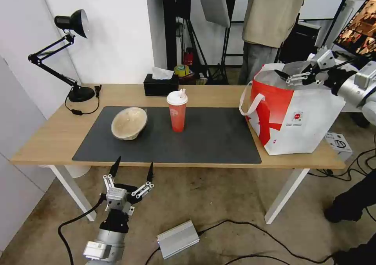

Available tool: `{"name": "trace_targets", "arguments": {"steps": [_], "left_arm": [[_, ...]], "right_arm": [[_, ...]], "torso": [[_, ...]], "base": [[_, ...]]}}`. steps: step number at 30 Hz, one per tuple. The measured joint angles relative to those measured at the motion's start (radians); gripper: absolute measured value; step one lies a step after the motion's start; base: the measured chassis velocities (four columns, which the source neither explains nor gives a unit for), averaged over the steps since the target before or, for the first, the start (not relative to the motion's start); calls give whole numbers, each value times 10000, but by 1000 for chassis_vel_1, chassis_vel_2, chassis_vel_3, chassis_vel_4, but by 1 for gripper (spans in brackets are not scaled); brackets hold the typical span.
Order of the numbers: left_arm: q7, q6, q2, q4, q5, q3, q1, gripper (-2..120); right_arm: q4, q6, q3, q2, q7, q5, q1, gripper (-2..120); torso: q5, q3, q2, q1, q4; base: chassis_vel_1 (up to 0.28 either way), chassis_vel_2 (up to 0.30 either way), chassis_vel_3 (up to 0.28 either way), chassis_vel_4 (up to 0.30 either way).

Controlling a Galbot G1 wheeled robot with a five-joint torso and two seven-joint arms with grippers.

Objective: Pick up the trash from the table and place it into the takeout bag.

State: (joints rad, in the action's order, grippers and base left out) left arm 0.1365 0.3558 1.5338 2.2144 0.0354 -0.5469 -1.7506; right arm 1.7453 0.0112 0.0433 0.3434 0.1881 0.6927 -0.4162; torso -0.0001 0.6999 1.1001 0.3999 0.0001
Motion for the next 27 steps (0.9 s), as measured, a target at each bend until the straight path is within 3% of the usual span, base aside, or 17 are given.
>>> {"name": "trace_targets", "arguments": {"steps": [3, 5, 11, 21, 27], "left_arm": [[-19, 0, 5, 56, -1, -11, -9, 100], [-68, 22, 22, 215, -83, -27, -23, 100], [-104, 9, 12, 358, -100, -64, 139, 100], [-135, 19, 62, 477, -181, -163, 128, 100], [-135, 14, 88, 637, -173, -135, 78, 100]], "right_arm": [[340, 17, 468, 80, -491, 165, -425, 100], [1295, -163, 1287, 405, -1668, 467, -1641, 100], [2411, -380, 1839, 1250, -2985, 421, -2960, 100], [3337, -1047, 2631, 2432, -3320, -382, -4711, 100], [4233, -1457, 4175, 3532, -3081, -1137, -7074, 100]], "torso": [[0, 0, 0, 1, -1], [0, 0, 0, 1, -1], [-1, 0, 0, 0, -2], [-2, 1, 0, 0, 0], [1, 0, 0, 0, -2]], "base": [[0, 0, 0, 0], [0, 0, 0, 0], [0, 0, 0, 0], [0, 0, 0, 0], [0, 0, 0, 0]]}}
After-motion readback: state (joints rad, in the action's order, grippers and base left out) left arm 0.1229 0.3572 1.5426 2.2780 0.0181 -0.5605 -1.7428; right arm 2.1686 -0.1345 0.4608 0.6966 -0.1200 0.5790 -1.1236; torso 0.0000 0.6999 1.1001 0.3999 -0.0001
